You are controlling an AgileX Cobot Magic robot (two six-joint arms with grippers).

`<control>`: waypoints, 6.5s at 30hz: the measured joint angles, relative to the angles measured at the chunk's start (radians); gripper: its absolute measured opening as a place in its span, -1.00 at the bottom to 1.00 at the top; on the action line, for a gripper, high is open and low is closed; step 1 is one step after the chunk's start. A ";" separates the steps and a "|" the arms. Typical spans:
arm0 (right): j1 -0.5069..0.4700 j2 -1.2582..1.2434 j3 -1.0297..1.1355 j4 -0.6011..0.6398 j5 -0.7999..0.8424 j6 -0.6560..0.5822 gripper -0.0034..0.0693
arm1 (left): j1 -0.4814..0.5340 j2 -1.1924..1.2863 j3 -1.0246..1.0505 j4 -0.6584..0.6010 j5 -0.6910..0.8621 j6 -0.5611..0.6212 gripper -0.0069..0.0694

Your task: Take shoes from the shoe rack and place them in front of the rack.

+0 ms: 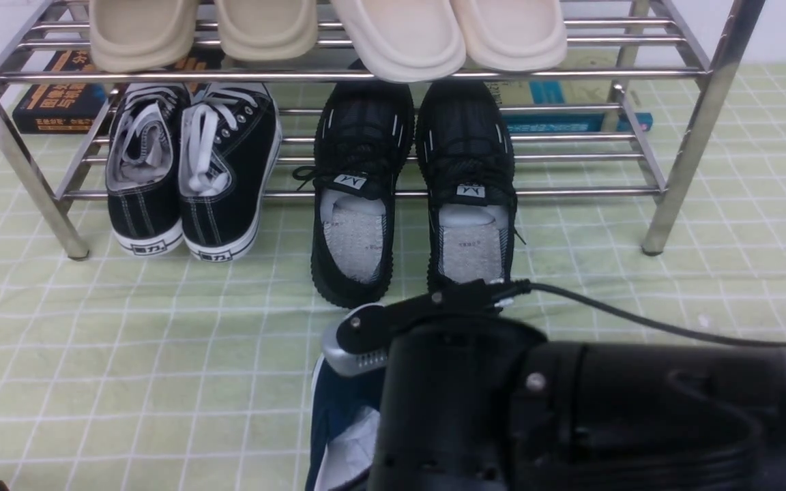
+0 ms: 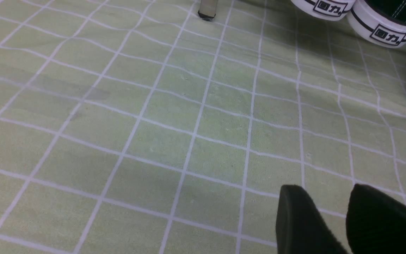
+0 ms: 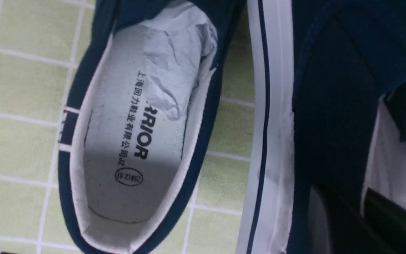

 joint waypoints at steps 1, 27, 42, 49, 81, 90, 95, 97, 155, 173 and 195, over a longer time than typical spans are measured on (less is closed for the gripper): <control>0.000 0.001 0.000 0.000 0.000 0.005 -0.79 | 0.000 0.000 0.000 0.000 0.000 0.000 -0.19; -0.003 0.040 -0.013 -0.025 0.002 -0.108 -0.75 | 0.000 0.000 0.000 0.000 0.000 0.000 -0.19; -0.089 -0.041 -0.013 0.055 0.017 -0.261 -0.74 | 0.000 0.000 0.000 0.000 0.000 0.000 -0.19; -0.088 0.070 -0.013 0.042 0.021 -0.255 -0.74 | 0.000 0.000 0.000 0.000 0.000 0.000 -0.19; -0.090 0.167 -0.216 0.215 0.024 -0.347 0.37 | 0.000 0.000 0.000 0.000 0.000 0.000 -0.19; -0.137 0.068 -0.293 0.154 0.021 -0.505 0.17 | 0.000 0.000 0.000 0.000 0.000 0.000 -0.19; -0.249 -0.004 -0.294 0.139 0.029 -0.583 -0.46 | 0.000 0.000 0.000 0.000 0.000 0.000 -0.19; -0.284 -0.013 -0.294 0.145 0.030 -0.602 -0.72 | 0.000 0.000 0.000 0.000 0.000 0.000 -0.19; -0.408 0.414 -0.294 -0.313 -0.854 -0.170 -0.78 | 0.000 0.000 0.000 0.000 0.000 0.000 -0.19; -0.384 0.158 -0.294 0.036 -0.550 -0.619 -0.90 | 0.000 0.000 0.000 0.000 0.000 0.000 -0.19; -0.381 -0.230 -0.293 0.335 0.000 -1.184 -0.89 | 0.000 0.000 0.000 0.000 0.000 0.000 -0.19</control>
